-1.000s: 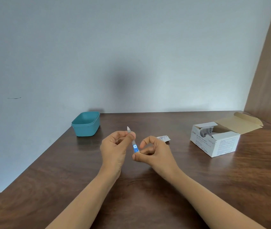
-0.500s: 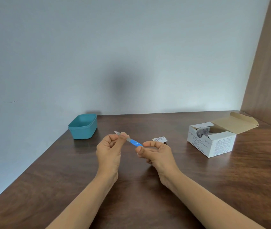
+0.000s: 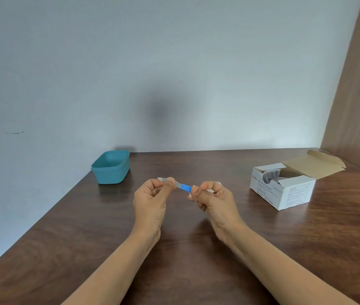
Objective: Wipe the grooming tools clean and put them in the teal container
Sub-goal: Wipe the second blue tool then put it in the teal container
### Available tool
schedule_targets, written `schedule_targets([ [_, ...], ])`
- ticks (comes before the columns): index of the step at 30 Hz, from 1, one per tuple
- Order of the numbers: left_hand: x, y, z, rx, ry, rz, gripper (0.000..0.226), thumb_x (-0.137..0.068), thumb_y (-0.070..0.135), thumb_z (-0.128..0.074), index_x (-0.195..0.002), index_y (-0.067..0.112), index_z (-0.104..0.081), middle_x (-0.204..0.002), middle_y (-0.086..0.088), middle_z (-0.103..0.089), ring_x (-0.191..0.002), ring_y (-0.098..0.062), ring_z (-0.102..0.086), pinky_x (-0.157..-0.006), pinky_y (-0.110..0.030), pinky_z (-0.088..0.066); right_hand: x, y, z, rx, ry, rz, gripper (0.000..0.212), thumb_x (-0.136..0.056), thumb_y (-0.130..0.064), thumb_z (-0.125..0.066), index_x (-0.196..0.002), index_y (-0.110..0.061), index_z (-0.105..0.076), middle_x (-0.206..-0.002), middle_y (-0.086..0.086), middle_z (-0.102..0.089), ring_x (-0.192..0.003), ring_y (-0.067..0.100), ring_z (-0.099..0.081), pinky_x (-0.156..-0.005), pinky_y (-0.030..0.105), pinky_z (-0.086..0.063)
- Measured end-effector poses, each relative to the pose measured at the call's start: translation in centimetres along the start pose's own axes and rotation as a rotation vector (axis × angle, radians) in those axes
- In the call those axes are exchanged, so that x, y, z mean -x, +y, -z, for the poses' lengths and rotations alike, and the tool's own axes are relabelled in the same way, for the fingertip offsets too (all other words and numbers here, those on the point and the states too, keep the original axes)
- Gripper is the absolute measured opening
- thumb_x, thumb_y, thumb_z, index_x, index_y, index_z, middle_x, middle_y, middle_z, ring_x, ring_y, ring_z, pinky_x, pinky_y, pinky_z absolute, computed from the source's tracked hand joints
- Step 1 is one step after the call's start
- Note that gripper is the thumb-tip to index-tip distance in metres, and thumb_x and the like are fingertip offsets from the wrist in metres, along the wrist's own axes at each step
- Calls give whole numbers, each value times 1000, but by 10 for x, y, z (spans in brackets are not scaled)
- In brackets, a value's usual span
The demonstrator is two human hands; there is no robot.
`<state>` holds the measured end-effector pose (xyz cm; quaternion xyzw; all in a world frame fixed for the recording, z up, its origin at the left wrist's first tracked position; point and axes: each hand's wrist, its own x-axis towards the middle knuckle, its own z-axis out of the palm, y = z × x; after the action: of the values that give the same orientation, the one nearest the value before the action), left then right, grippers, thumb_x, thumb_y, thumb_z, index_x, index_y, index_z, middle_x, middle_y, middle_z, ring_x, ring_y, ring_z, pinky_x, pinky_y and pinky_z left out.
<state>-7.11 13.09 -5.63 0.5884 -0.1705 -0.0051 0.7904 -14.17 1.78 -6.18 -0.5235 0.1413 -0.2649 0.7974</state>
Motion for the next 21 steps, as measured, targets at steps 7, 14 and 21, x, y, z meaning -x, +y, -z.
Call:
schedule_targets([
  [7, -3, 2, 3, -27, -39, 21, 13, -84, 18, -71, -81, 6, -71, -79, -11, -68, -75, -12, -53, -63, -7, -42, -2, -11, 9, 205, -86, 22, 27, -70, -5, -80, -80, -9, -55, -54, -2, -65, -56, 10, -64, -60, 17, -44],
  [14, -6, 2, 7, -145, -100, 35, 14, -83, 19, -71, -79, 6, -70, -85, -11, -74, -84, -18, -65, -72, -15, -45, -2, -17, 15, 460, -263, -25, 32, -71, -12, -81, -94, -8, -59, -82, 17, -74, -72, 18, -68, -70, 24, -48],
  [21, -8, 2, 9, -248, -144, 10, 14, -82, 19, -72, -76, 6, -69, -84, -9, -74, -93, -27, -68, -78, -24, -49, -1, -17, 16, 559, -389, -5, 35, -71, -4, -80, -95, -10, -54, -73, 15, -72, -68, 20, -66, -87, 37, -50],
])
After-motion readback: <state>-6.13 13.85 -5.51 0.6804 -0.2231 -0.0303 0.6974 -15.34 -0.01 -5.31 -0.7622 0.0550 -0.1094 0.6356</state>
